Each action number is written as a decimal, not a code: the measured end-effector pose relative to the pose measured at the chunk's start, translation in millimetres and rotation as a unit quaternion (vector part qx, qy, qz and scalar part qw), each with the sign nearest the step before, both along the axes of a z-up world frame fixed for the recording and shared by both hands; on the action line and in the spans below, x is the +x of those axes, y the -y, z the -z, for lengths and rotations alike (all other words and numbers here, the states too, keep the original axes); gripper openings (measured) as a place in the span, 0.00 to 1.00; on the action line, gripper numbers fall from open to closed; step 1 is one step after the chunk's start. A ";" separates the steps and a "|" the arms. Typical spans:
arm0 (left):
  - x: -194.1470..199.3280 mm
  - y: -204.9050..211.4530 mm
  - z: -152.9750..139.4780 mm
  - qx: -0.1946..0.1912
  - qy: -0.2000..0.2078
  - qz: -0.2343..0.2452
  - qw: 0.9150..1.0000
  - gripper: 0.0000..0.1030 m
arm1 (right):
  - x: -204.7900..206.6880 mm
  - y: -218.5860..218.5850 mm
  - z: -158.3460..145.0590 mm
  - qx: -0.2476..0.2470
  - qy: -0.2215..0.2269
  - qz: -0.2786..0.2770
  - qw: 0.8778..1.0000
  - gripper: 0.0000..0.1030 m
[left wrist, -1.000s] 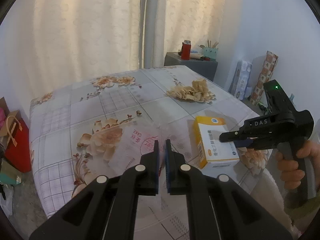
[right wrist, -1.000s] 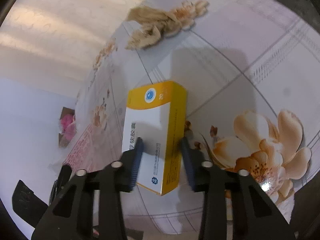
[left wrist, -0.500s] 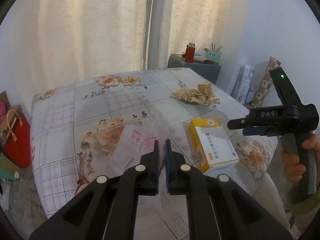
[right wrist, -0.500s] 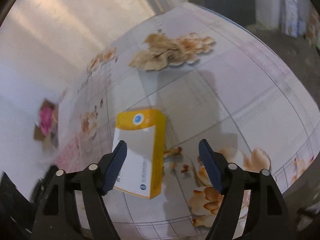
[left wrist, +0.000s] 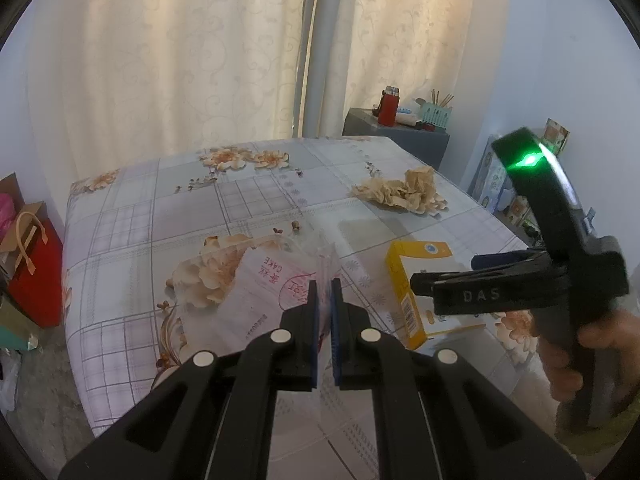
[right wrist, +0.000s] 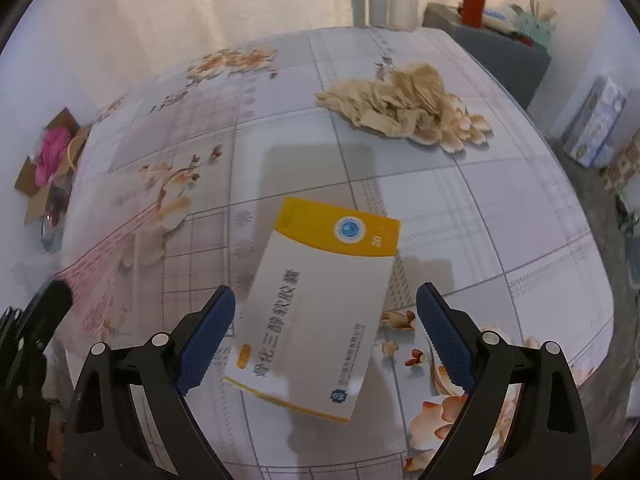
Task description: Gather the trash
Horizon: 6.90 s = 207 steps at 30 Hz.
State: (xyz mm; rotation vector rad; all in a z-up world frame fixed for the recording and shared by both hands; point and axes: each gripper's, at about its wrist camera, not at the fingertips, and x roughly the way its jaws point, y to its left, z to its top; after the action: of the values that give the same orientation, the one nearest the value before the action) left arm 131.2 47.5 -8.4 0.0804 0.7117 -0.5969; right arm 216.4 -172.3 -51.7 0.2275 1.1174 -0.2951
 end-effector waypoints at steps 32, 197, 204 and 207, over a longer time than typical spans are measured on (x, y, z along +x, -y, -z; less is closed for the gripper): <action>-9.1 -8.6 -24.0 0.003 0.046 -0.024 0.999 0.01 | -16.2 40.2 12.9 0.005 0.017 -0.067 0.998 0.80; -32.3 664.1 223.4 0.232 -0.334 0.178 0.896 0.47 | -321.5 453.9 203.6 0.195 0.028 0.418 0.887 0.73; -36.5 646.3 181.0 0.202 -0.328 0.198 0.901 0.50 | -339.6 441.9 169.1 0.173 0.052 0.412 0.893 0.73; -39.8 628.7 152.9 0.184 -0.329 0.214 0.901 0.51 | -352.5 432.5 148.4 0.167 0.072 0.416 0.891 0.73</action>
State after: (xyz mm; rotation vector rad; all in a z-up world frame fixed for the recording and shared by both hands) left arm 91.5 -581.2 -161.3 0.4098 1.4879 -0.9185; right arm -136.1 -604.9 -200.1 1.0320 0.8643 -0.8327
